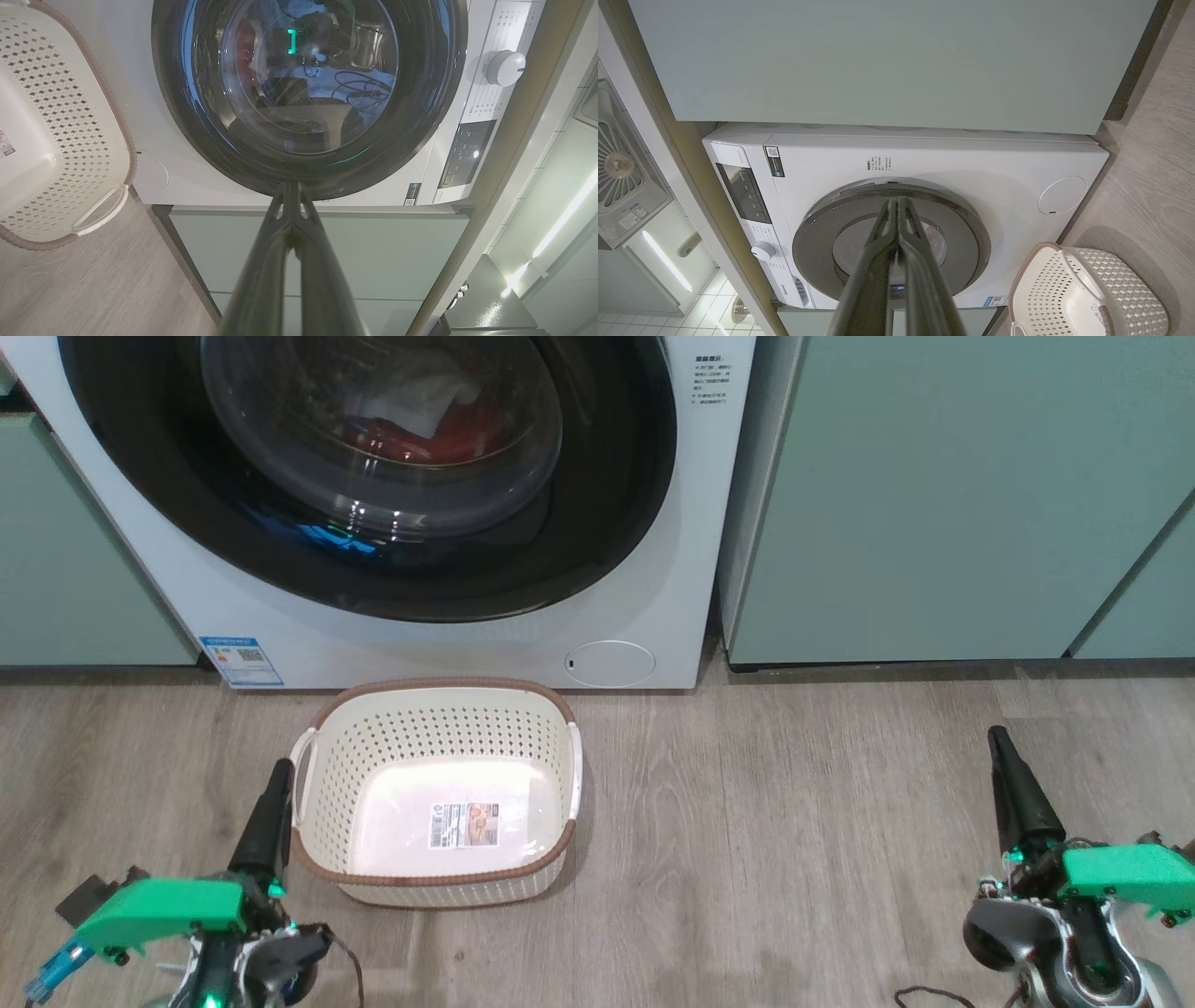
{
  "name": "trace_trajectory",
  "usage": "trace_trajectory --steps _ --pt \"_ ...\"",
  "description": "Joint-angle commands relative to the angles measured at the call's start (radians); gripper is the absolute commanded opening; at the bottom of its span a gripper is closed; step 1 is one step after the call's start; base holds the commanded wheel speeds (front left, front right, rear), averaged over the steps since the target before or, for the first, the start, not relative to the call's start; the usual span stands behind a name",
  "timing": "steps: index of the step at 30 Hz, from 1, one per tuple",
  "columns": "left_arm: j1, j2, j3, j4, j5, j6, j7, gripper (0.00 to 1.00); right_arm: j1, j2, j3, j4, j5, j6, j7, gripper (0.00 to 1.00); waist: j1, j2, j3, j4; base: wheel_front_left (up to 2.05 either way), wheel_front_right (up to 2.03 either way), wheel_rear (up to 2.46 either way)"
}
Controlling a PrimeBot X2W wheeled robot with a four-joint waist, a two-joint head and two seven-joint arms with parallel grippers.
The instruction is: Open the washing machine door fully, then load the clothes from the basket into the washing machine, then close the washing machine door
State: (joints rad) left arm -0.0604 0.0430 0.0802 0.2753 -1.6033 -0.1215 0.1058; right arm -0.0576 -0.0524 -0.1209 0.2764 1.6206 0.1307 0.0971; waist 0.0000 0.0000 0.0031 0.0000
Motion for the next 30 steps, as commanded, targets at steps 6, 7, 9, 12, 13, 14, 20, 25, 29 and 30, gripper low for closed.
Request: trace_trajectory --steps 6,7,9,12,13,14,20,25,29,30 --pt "-0.048 0.008 0.034 -0.03 -0.005 -0.009 0.008 0.0 -0.049 -0.006 0.017 -0.032 -0.003 0.0 0.008 0.0 0.0 0.0 0.0 0.0 0.0 0.0 0.0" --pt "-0.048 0.008 0.034 -0.03 -0.005 -0.009 0.008 0.0 -0.049 -0.006 0.017 -0.032 -0.004 0.0 0.008 0.0 0.0 0.0 0.0 0.0 0.0 0.0 0.0" --pt "-0.048 0.008 0.034 -0.03 -0.005 -0.009 0.008 0.0 -0.049 -0.005 0.017 -0.032 -0.004 0.0 0.008 0.0 0.0 0.0 0.0 0.0 0.0 0.0 0.0" --pt "-0.048 0.008 0.034 -0.03 -0.005 -0.009 0.008 0.0 -0.049 -0.005 0.017 -0.032 -0.004 0.0 0.009 0.0 0.0 0.0 0.0 0.0 0.0 0.0 0.0" --pt "-0.048 0.008 0.034 -0.03 -0.005 -0.009 0.008 0.0 -0.049 -0.005 0.016 -0.032 -0.004 0.0 0.009 0.0 0.0 0.0 0.0 0.0 0.0 0.0 0.0" --pt "-0.048 0.008 0.034 -0.03 -0.005 -0.009 0.008 0.0 -0.049 -0.005 0.016 -0.032 -0.004 0.0 0.009 0.0 0.0 0.0 0.0 0.0 0.0 0.0 0.0" --pt "-0.048 0.008 0.034 -0.03 -0.005 -0.009 0.008 0.0 -0.05 -0.004 0.015 -0.032 -0.005 0.0 0.009 0.0 0.0 0.0 0.0 0.0 0.0 0.0 0.0" --pt "-0.048 0.008 0.034 -0.03 -0.005 -0.009 0.008 0.0 -0.05 -0.004 0.015 -0.032 -0.006 0.0 0.01 0.0 0.0 0.0 0.0 0.0 0.0 0.0 0.0" --pt "-0.048 0.008 0.034 -0.03 -0.005 -0.009 0.008 0.0 -0.05 -0.003 0.014 -0.032 -0.006 0.0 0.01 0.0 0.0 0.0 0.0 0.0 0.0 0.0 0.0" --pt "-0.048 0.008 0.034 -0.03 -0.005 -0.009 0.008 0.0 -0.05 -0.003 0.014 -0.032 -0.006 0.0 0.01 0.0 0.0 0.0 0.0 0.0 0.0 0.0 0.0"
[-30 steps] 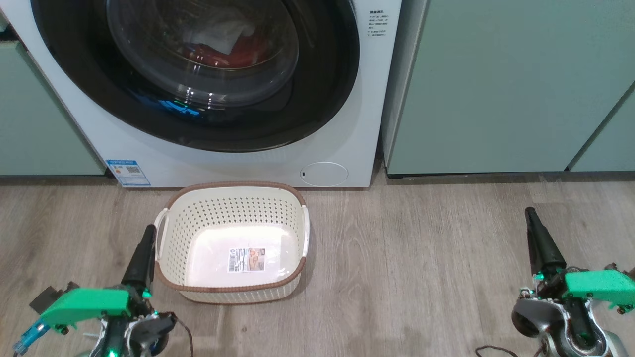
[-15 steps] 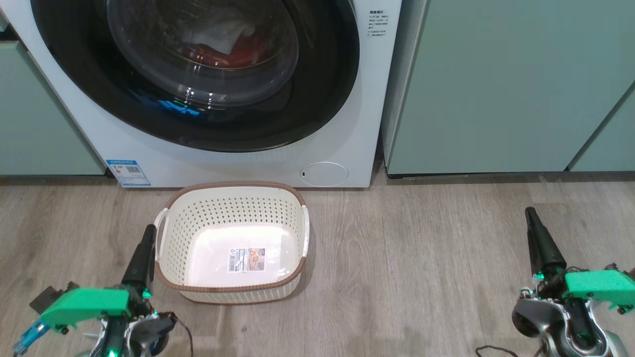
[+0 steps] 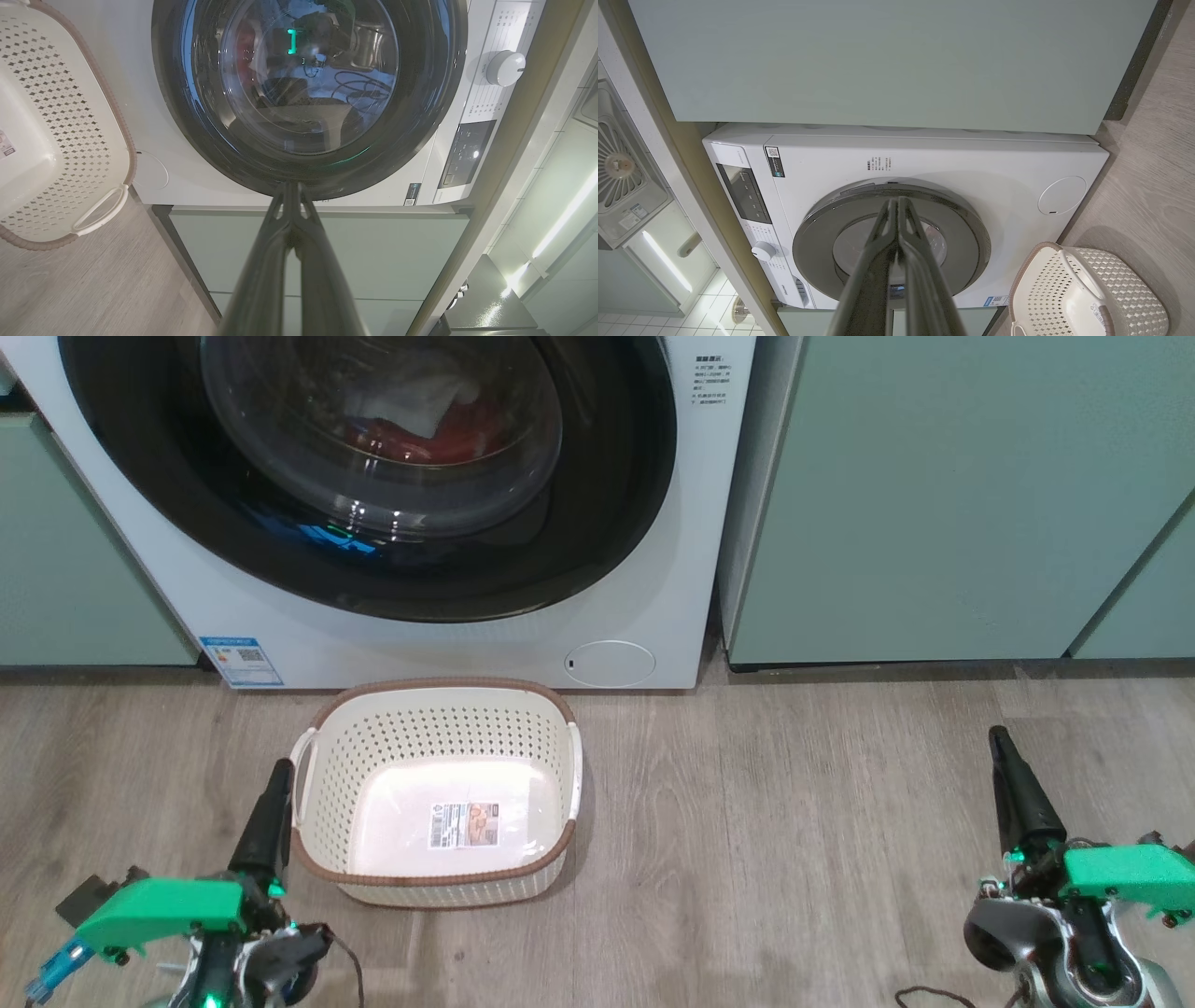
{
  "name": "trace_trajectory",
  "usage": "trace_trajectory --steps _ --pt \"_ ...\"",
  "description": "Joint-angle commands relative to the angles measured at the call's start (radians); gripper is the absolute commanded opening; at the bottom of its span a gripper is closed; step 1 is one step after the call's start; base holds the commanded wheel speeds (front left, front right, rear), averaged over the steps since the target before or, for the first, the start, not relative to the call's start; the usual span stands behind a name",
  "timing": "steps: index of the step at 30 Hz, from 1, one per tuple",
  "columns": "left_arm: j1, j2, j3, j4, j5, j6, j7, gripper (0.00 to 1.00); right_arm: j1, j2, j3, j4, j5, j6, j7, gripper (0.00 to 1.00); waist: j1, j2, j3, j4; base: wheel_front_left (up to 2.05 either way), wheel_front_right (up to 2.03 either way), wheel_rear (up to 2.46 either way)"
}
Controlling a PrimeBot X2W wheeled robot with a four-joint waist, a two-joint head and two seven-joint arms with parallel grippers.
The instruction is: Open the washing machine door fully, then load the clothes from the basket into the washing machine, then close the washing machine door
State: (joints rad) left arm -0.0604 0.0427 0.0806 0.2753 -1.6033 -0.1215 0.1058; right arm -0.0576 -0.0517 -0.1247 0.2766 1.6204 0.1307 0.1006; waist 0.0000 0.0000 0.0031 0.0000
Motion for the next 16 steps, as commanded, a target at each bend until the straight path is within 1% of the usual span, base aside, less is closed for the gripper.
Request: trace_trajectory --steps 1,16 --pt "-0.048 0.008 0.034 -0.03 -0.005 -0.009 0.008 0.0 -0.05 -0.004 0.018 -0.032 -0.006 0.0 0.007 0.0 0.0 0.0 0.0 0.0 0.0 0.0 0.0" --pt "-0.048 0.008 0.034 -0.03 -0.005 -0.009 0.008 0.0 -0.05 -0.003 0.016 -0.032 -0.007 0.0 0.008 0.0 0.0 0.0 0.0 0.0 0.0 0.0 0.0"
